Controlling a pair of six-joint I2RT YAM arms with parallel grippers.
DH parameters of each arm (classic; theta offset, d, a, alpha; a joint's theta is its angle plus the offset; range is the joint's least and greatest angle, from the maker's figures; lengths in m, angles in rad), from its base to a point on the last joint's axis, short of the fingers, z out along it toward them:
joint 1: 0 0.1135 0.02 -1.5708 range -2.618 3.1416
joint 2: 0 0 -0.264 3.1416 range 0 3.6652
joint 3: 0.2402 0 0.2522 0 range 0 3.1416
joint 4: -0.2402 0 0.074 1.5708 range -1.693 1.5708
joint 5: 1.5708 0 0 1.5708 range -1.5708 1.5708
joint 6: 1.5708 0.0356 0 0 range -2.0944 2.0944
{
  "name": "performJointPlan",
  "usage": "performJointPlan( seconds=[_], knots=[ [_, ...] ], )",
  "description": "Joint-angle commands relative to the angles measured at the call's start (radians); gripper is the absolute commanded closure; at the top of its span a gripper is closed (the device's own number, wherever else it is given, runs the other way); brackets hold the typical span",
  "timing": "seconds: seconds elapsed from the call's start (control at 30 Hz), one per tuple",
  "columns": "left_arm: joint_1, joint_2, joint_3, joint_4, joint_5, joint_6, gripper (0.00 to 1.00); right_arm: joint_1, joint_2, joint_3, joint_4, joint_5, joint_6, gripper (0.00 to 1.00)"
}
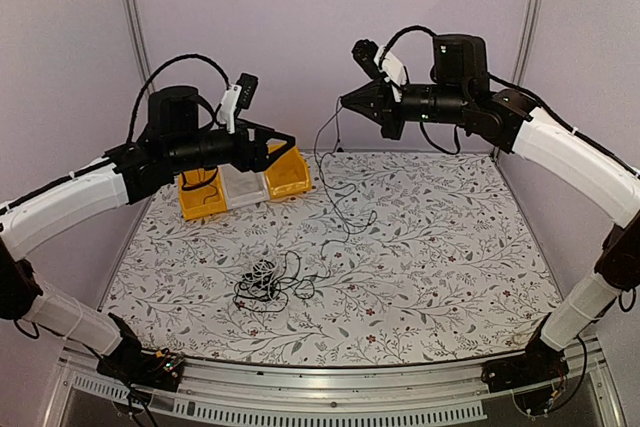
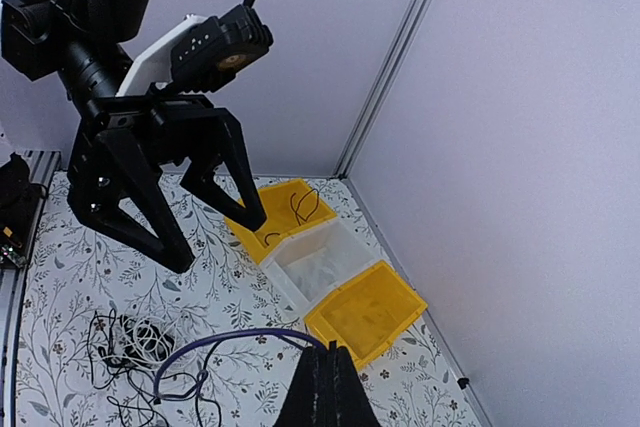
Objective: Untangle the cables
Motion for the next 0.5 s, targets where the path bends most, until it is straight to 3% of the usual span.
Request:
performJointPlan(
  seconds=[0.0, 0.47],
  knots=[
    [-0.018, 0.039, 0.063, -0.002, 0.044, 0.039, 0.25, -0.005, 0.020, -0.004, -0.030, -0.052, -0.009, 1.00],
    [-0.026, 0.223, 0.203, 0.075, 0.241, 0.022, 0.28, -0.005, 0.048, 0.013, -0.066, -0.151, -0.017, 1.00]
  ],
)
